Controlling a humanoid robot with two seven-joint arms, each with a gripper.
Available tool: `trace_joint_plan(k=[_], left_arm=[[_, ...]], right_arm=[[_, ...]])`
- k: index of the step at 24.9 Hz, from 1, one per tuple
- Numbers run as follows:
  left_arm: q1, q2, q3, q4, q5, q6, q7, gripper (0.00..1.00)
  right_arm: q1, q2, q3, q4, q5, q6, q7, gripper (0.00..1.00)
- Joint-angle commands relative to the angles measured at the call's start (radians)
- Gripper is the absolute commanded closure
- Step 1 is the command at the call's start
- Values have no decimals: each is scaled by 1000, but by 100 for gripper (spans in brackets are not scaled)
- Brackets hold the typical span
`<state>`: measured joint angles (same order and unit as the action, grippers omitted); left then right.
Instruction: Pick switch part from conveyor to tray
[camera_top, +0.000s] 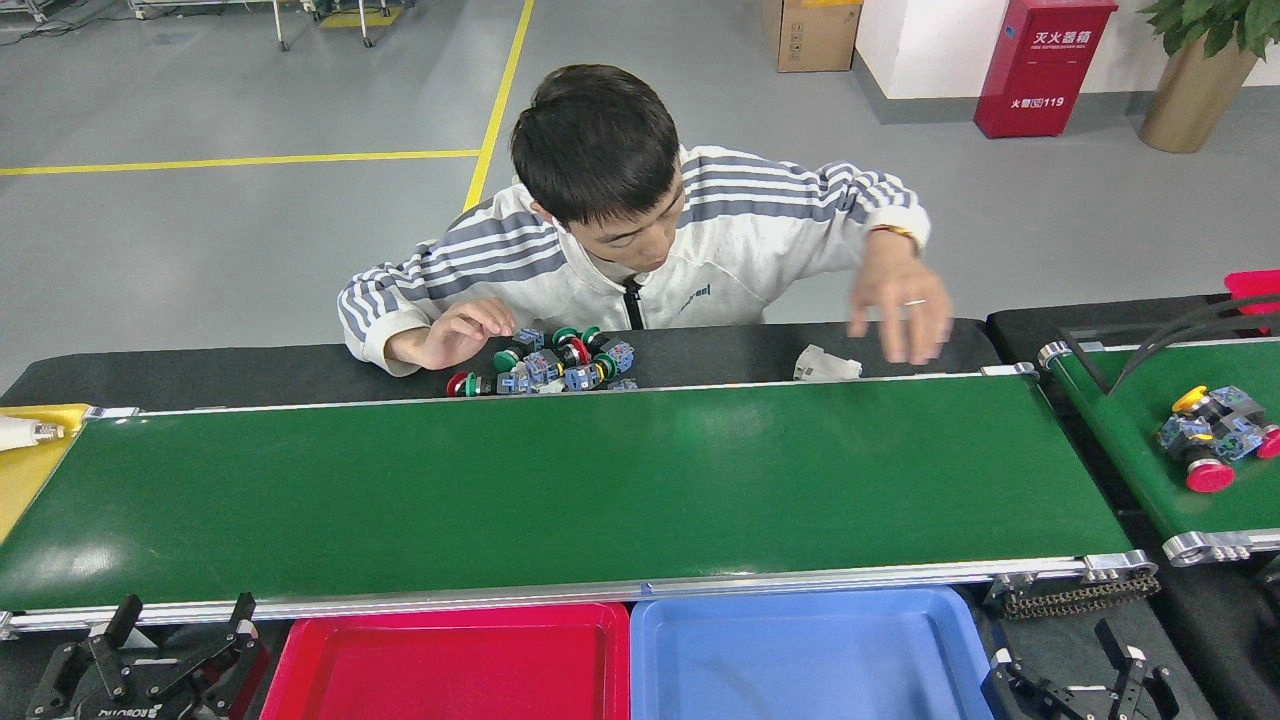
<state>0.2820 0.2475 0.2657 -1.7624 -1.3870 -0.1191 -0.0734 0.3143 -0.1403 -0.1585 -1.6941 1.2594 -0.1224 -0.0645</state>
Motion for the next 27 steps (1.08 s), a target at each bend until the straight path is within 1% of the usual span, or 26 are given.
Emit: trace_joint_plan(k=[1,5,8,12,16,19,21,24,27], left_arm=[[-7,1,1,-9,-4,-2,11,0],[-11,4,3,-6,-1,-14,12,0],[-14,-2,0,-8,-1,-10,12,0],[-14,-5,-2,-5,-6,-14,12,0],[-14,-10,-2,-5,-4,-17,12,0],[-14,-22,-3,11,-7,-16,12,0],[-14,-30,-2,12,-9,-14,12,0],[-15,-31,-2,15,-9,-16,12,0],[-29,-30,1,24,-9,-16,12,0]], right_arm=[[-12,-7,-7,-10,-3,4,-3,1],[-27,-7,-7,-10,-2,6,17,1],[-67,-5,-7,-7,-3,7,57,1],[-150,-4,-15,37,-3,7,78,1],[-221,-2,-15,85,-5,9,149,1],[-267,-2,-15,136,-5,15,158,1],[-300,-4,-12,160,-3,44,167,1],[-337,-1,-3,188,0,59,203,1],[-359,-1,36,203,0,61,203,1]])
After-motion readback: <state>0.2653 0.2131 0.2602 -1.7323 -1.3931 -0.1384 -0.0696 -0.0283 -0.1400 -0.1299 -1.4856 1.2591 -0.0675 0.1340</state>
